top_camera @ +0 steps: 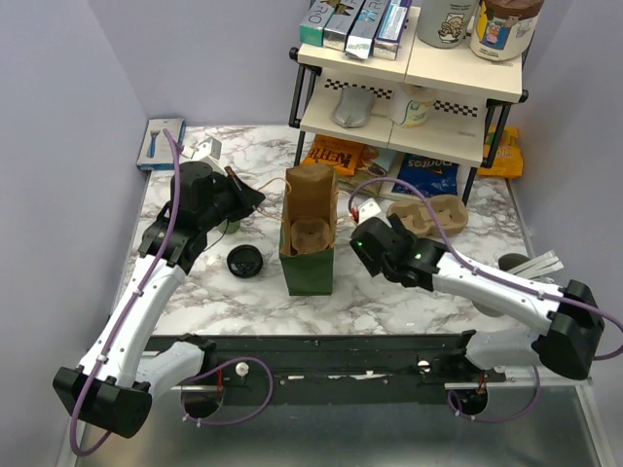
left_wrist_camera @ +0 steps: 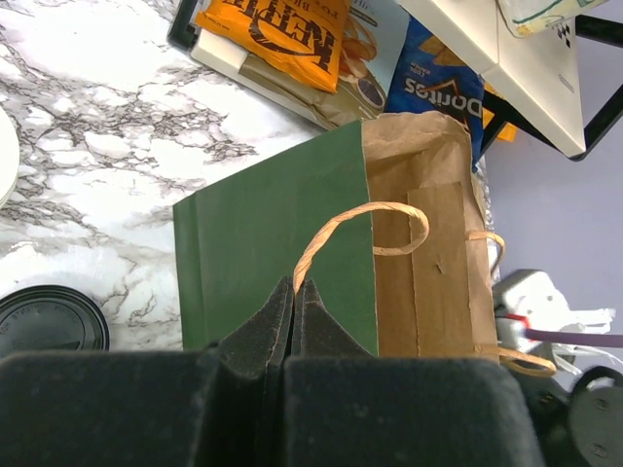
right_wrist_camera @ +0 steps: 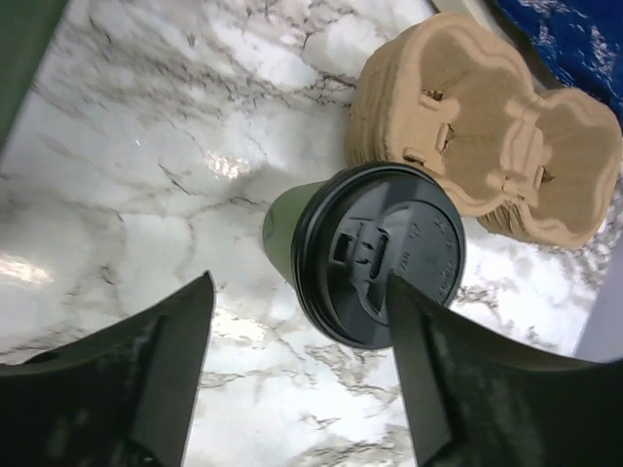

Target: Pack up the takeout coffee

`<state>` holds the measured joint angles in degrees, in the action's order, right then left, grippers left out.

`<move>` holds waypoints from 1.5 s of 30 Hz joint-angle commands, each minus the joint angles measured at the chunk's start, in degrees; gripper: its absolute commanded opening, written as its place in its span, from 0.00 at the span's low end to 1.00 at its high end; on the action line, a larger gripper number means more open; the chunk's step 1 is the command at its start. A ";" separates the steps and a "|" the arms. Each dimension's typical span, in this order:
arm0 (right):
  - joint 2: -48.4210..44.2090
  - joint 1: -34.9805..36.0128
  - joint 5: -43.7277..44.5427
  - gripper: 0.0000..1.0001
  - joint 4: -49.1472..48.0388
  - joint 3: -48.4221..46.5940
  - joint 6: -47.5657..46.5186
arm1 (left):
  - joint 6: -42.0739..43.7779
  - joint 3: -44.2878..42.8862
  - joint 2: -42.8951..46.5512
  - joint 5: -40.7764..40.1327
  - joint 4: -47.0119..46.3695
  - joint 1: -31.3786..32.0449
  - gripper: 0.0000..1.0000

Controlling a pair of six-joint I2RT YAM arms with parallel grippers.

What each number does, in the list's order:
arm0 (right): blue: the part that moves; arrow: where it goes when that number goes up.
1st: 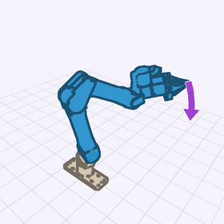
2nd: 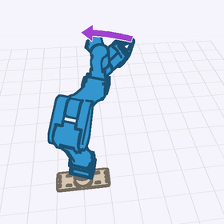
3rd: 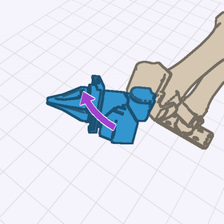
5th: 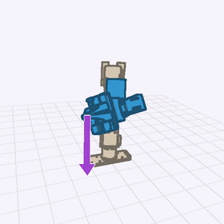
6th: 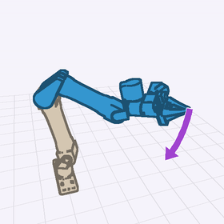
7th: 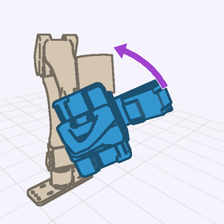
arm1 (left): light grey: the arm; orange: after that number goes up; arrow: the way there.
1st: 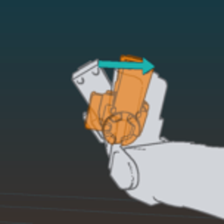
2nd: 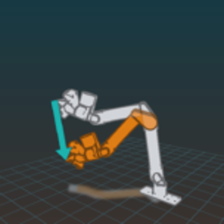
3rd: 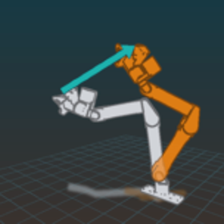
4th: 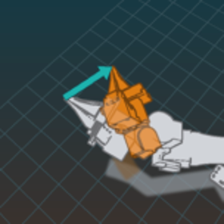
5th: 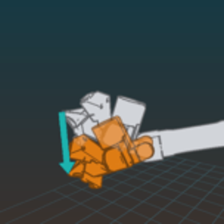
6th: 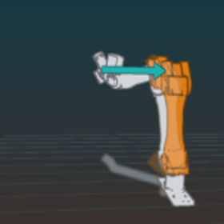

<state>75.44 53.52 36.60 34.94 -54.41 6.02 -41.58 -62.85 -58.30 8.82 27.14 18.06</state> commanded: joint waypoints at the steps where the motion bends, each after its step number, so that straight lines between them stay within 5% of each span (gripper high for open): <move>1: -7.22 0.36 1.45 0.89 1.36 -3.24 9.25 | 0.19 0.62 1.17 -0.21 -0.24 -0.22 0.00; 3: -11.61 0.45 3.64 1.00 1.36 -3.94 13.12 | 0.19 0.62 1.35 -0.12 -0.24 -0.22 0.00; 8: -22.51 -1.91 4.11 1.00 -6.79 0.26 17.45 | 0.27 0.71 1.88 -0.03 -0.50 -0.22 0.00; 13: -27.02 -19.54 -22.21 1.00 -4.65 -0.86 22.16 | 0.62 0.54 2.14 -0.47 0.02 -0.22 0.00; 19: -15.53 -23.81 -32.55 1.00 7.76 -10.18 18.24 | 0.54 0.53 1.61 -0.03 -0.33 -0.22 0.00; 23: -7.71 -23.81 -32.03 0.98 11.81 -14.40 17.88 | 0.54 0.54 1.26 0.15 -0.24 -0.22 0.00; 34: 2.16 -23.72 -31.50 0.70 14.54 -15.64 13.49 | 0.27 0.71 1.09 1.11 -1.12 -0.22 0.00; 45: 4.80 -20.91 -24.21 0.64 13.40 -13.88 12.17 | 0.10 0.62 0.74 0.85 -1.21 -0.22 0.00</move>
<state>78.72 30.96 8.62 48.05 -68.84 19.59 -41.58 -62.39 -57.32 8.84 26.83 18.06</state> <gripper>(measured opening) 0.646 0.012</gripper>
